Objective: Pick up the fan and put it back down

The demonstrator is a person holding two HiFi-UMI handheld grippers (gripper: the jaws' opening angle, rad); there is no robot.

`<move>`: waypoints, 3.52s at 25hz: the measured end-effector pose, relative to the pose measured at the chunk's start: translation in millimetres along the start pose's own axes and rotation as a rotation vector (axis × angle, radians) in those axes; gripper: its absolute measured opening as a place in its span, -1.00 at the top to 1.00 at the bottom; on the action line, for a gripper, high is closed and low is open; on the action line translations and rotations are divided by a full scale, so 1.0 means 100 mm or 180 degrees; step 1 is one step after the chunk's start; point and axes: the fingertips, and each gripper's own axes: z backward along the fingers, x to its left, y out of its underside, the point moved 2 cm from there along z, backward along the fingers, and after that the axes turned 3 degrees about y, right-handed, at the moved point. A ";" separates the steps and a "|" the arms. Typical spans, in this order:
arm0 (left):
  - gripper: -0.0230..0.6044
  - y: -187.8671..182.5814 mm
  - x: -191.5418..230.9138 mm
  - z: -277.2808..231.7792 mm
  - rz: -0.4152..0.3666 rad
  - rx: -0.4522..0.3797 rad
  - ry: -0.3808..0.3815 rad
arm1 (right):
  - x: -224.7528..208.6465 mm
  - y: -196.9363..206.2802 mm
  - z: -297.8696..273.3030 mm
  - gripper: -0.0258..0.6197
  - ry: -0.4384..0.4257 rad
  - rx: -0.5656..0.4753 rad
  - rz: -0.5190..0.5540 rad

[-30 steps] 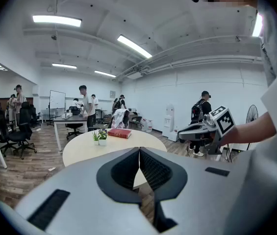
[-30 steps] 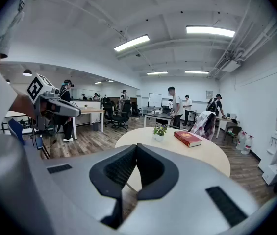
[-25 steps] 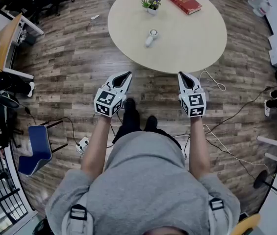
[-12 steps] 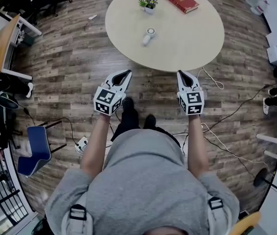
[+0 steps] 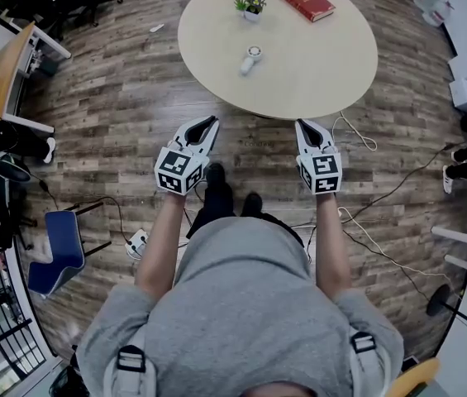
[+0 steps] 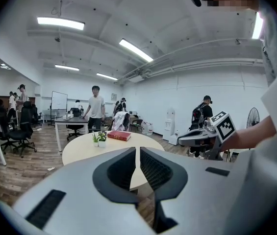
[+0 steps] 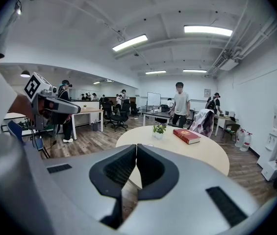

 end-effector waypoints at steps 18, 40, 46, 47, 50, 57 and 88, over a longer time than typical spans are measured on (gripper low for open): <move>0.17 0.08 -0.11 0.09 -0.0035 0.0033 0.0015 | 0.11 -0.06 0.11 -0.04 -0.0128 -0.0266 -0.0036; 0.05 0.08 -0.16 -0.01 -0.0018 0.0097 -0.0081 | 0.01 0.04 0.11 -0.17 -0.0216 -0.0223 -0.0132; 0.05 0.09 -0.12 -0.09 0.0012 0.0106 -0.0098 | -0.05 0.09 0.04 -0.16 -0.0220 -0.0176 -0.0151; 0.05 0.08 -0.11 -0.11 0.0012 0.0106 -0.0092 | -0.07 0.09 0.03 -0.16 -0.0215 -0.0172 -0.0159; 0.05 0.08 -0.08 -0.18 0.0021 0.0110 -0.0081 | -0.11 0.10 -0.01 -0.15 -0.0209 -0.0161 -0.0164; 0.05 0.11 0.09 -0.34 0.0054 0.0127 -0.0075 | -0.17 0.09 -0.21 -0.14 -0.0208 -0.0107 -0.0138; 0.06 0.09 1.57 -2.14 0.0168 0.0491 0.0620 | -0.78 0.04 -1.94 -0.12 0.0130 0.0415 -0.0279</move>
